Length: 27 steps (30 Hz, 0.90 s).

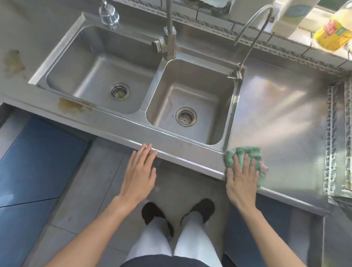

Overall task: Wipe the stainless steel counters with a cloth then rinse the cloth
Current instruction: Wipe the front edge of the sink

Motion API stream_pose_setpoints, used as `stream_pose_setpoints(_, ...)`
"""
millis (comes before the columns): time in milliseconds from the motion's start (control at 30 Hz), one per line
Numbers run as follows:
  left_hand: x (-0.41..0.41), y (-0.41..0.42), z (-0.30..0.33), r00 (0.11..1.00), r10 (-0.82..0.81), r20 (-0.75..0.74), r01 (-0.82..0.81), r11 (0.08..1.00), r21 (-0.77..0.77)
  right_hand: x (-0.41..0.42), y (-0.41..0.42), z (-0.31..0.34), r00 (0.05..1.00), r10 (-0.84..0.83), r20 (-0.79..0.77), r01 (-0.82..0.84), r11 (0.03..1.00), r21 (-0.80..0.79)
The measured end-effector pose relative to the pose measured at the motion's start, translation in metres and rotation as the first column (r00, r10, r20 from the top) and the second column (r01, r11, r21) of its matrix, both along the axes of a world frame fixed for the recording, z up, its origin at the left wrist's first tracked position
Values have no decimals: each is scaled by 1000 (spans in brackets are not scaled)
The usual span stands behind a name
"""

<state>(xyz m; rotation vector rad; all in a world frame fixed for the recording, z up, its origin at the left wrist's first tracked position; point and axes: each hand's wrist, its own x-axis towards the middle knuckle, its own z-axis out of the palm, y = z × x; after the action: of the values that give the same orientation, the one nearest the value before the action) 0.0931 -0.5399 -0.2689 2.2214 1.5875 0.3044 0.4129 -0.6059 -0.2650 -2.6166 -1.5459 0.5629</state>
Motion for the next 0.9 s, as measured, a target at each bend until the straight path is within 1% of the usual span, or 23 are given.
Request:
stream_pose_setpoints(33, -8, 0, -2, 999, -29, -30, 29, 1000, -11, -20, 16, -2, 1000, -27, -3, 27, 1000, 9)
stream_pose_setpoints(67, -14, 0, -4, 996, -69, -54, 68, 997, -25, -42, 33, -3, 1000, -3, -2, 3, 1000, 22)
stream_pose_setpoints(133, -18, 1, -6, 992, -113, -64, 110, 993, -51, -92, 64, -4, 988, 152, -3, -151, 987, 57)
stream_pose_setpoints(233, -20, 4, -4, 992, -111, -56, 108, 992, -59, -159, 89, -6, 902, 431, -30, -426, 899, 105)
stream_pose_setpoints(300, -24, 7, -2, 991, -127, -53, 124, 991, -45, -170, 85, -7, 834, 550, -46, -544, 833, 105)
stream_pose_setpoints(400, -33, 11, -2, 989, -144, -8, 144, 989, -26, -122, 61, -5, 728, 686, -10, -684, 727, 68)
stream_pose_setpoints(433, -35, 13, -4, 992, -125, 7, 125, 992, -15, -99, 51, -4, 708, 706, 15, -706, 707, 51)
stream_pose_setpoints(467, -38, 16, -5, 996, -86, 27, 86, 996, -9, -77, 42, -2, 716, 698, 26, -698, 715, 31)
stream_pose_setpoints(500, -42, 20, -6, 998, -36, 46, 37, 999, -3, -59, 36, 1, 755, 655, 29, -656, 755, 8)
stream_pose_setpoints(533, -45, 24, -8, 998, 7, 55, -6, 1000, -2, -48, 31, 3, 814, 580, 32, -580, 814, -13)
stream_pose_setpoints(600, -49, 31, -14, 997, 60, 43, -59, 998, -17, -50, 34, 2, 919, 391, 47, -390, 920, -38)
stream_pose_setpoints(667, -50, 35, -21, 998, 61, 7, -61, 998, -17, -77, 55, 0, 965, 257, 58, -256, 967, -19)
stream_pose_setpoints(700, -49, 33, -24, 999, 47, -24, -47, 999, -6, -97, 69, -2, 964, 257, 63, -257, 966, 3)
stream_pose_setpoints(767, -44, 28, -30, 997, 27, -66, -25, 999, 36, -137, 94, -6, 926, 371, 73, -375, 926, 51)
stream_pose_setpoints(833, -42, 27, -35, 996, 33, -82, -29, 999, 43, -159, 105, -8, 861, 505, 51, -508, 858, 81)
stream_pose_setpoints(900, -48, 24, -39, 992, 8, -122, -3, 999, 37, -157, 101, -10, 766, 640, 68, -643, 759, 103)
